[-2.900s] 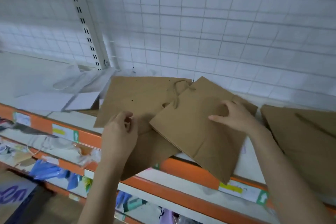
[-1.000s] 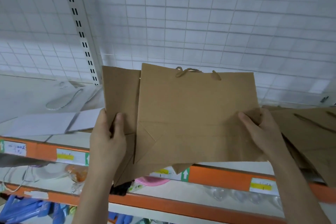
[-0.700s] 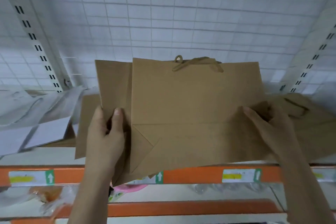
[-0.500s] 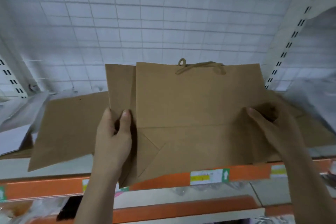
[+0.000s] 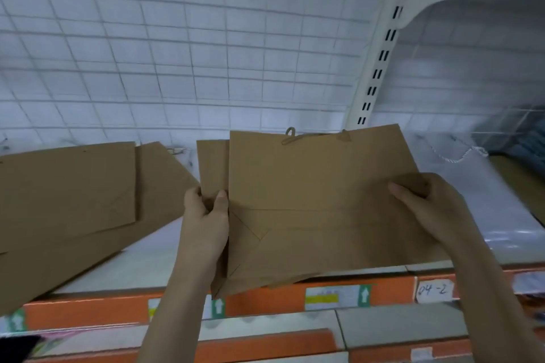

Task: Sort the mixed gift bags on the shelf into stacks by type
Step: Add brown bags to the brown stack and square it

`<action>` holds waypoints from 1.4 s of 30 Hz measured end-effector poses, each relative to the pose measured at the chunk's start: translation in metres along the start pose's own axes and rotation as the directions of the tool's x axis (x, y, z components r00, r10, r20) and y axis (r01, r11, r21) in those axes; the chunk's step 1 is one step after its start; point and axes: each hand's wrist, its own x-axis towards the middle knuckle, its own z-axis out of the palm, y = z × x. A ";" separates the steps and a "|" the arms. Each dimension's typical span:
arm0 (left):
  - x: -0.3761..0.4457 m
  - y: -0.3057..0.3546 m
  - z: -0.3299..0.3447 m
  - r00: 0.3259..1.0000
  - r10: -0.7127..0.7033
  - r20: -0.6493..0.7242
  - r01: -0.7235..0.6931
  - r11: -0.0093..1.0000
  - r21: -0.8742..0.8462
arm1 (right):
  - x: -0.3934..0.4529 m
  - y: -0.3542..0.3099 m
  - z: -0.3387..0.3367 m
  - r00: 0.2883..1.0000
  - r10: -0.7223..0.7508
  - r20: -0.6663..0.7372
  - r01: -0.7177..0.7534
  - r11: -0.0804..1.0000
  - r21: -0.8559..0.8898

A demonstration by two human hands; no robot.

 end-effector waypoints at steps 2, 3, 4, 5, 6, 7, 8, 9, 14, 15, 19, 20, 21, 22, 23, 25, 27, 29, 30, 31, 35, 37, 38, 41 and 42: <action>-0.002 -0.009 0.013 1.000 -0.016 -0.003 0.016 0.999 0.040 | 0.013 0.006 0.001 0.999 -0.016 0.043 0.017 1.000 -0.024; -0.003 -0.013 0.016 0.999 -0.023 -0.024 0.025 0.997 0.071 | 0.017 0.008 0.003 0.997 -0.027 0.074 0.030 0.999 -0.036; -0.004 -0.017 0.017 0.998 -0.028 -0.054 0.033 0.995 0.096 | 0.021 0.009 0.005 0.993 -0.042 0.106 0.047 0.998 -0.046; -0.004 -0.021 0.017 0.995 -0.037 -0.091 0.049 0.991 0.126 | 0.024 0.010 0.008 0.989 -0.058 0.134 0.066 0.996 -0.052; -0.005 -0.023 0.016 0.991 -0.025 -0.132 0.048 0.983 0.179 | 0.027 0.011 0.011 0.985 -0.075 0.154 0.084 0.995 -0.054; -0.004 -0.025 0.015 0.987 -0.006 -0.160 0.046 0.967 0.251 | 0.029 0.011 0.013 0.982 -0.087 0.167 0.097 0.994 -0.053; -0.004 -0.027 0.014 0.984 0.023 -0.177 0.035 0.948 0.315 | 0.031 0.012 0.016 0.981 -0.092 0.173 0.103 0.993 -0.054; -0.002 -0.027 0.015 0.982 0.044 -0.183 0.025 0.933 0.359 | 0.033 0.014 0.019 0.980 -0.094 0.175 0.107 0.992 -0.062; 0.005 -0.019 0.034 0.988 0.027 -0.149 0.043 0.894 0.446 | 0.043 0.026 0.033 0.983 -0.060 0.172 0.092 0.979 -0.184; 0.007 -0.019 0.038 0.991 -0.001 -0.132 0.060 0.894 0.444 | 0.044 0.029 0.035 0.984 -0.049 0.174 0.084 0.975 -0.205; 0.012 -0.022 0.050 0.995 -0.056 -0.084 0.088 0.890 0.448 | 0.046 0.039 0.040 0.990 -0.041 0.132 0.071 0.970 -0.232; 0.011 -0.022 0.052 0.997 -0.053 -0.063 0.076 0.886 0.457 | 0.047 0.039 0.039 0.991 -0.041 0.128 0.070 0.970 -0.234; 0.010 -0.023 0.055 0.998 -0.052 -0.038 0.063 0.885 0.461 | 0.048 0.041 0.038 0.991 -0.042 0.126 0.071 0.969 -0.237; 0.008 -0.023 0.057 0.999 -0.050 -0.016 0.052 0.878 0.476 | 0.048 0.043 0.037 0.991 -0.044 0.128 0.075 0.966 -0.246; 0.007 -0.025 0.059 0.999 -0.041 0.000 0.036 0.871 0.491 | 0.049 0.043 0.036 0.990 -0.045 0.132 0.078 0.962 -0.260; 0.006 -0.028 0.062 1.000 -0.007 0.011 0.000 0.855 0.518 | 0.047 0.043 0.035 0.990 -0.048 0.129 0.085 0.951 -0.299; 0.007 -0.029 0.063 0.999 0.028 0.018 -0.033 0.848 0.530 | 0.044 0.042 0.036 0.992 -0.070 0.103 0.102 0.931 -0.349; 0.012 -0.026 0.063 0.999 0.040 0.033 -0.052 0.842 0.536 | 0.042 0.042 0.041 0.993 -0.090 0.079 0.114 0.910 -0.399; 0.016 -0.024 0.063 0.998 0.042 0.043 -0.059 0.840 0.539 | 0.041 0.041 0.044 0.993 -0.085 0.077 0.110 0.900 -0.422; 0.022 -0.023 0.063 0.997 0.047 0.054 -0.069 0.837 0.542 | 0.041 0.041 0.047 0.994 -0.075 0.078 0.102 0.893 -0.438; 0.036 -0.020 0.060 0.993 0.075 0.086 -0.112 0.797 0.594 | 0.036 0.032 0.053 0.997 -0.061 0.056 0.080 0.887 -0.455; 0.037 -0.020 0.054 0.987 0.112 0.112 -0.158 0.770 0.618 | 0.031 0.026 0.054 0.996 -0.082 0.035 0.088 0.872 -0.481; 0.036 -0.020 0.050 0.983 0.139 0.120 -0.183 0.756 0.629 | 0.028 0.022 0.055 0.995 -0.094 0.021 0.092 0.867 -0.491; 0.033 -0.023 0.031 0.970 0.216 0.112 -0.235 0.713 0.660 | 0.017 0.009 0.063 0.993 -0.121 0.001 0.106 0.866 -0.488; 0.031 -0.024 0.021 0.966 0.237 0.107 -0.247 0.705 0.665 | 0.012 0.003 0.068 0.992 -0.128 0.010 0.117 0.868 -0.482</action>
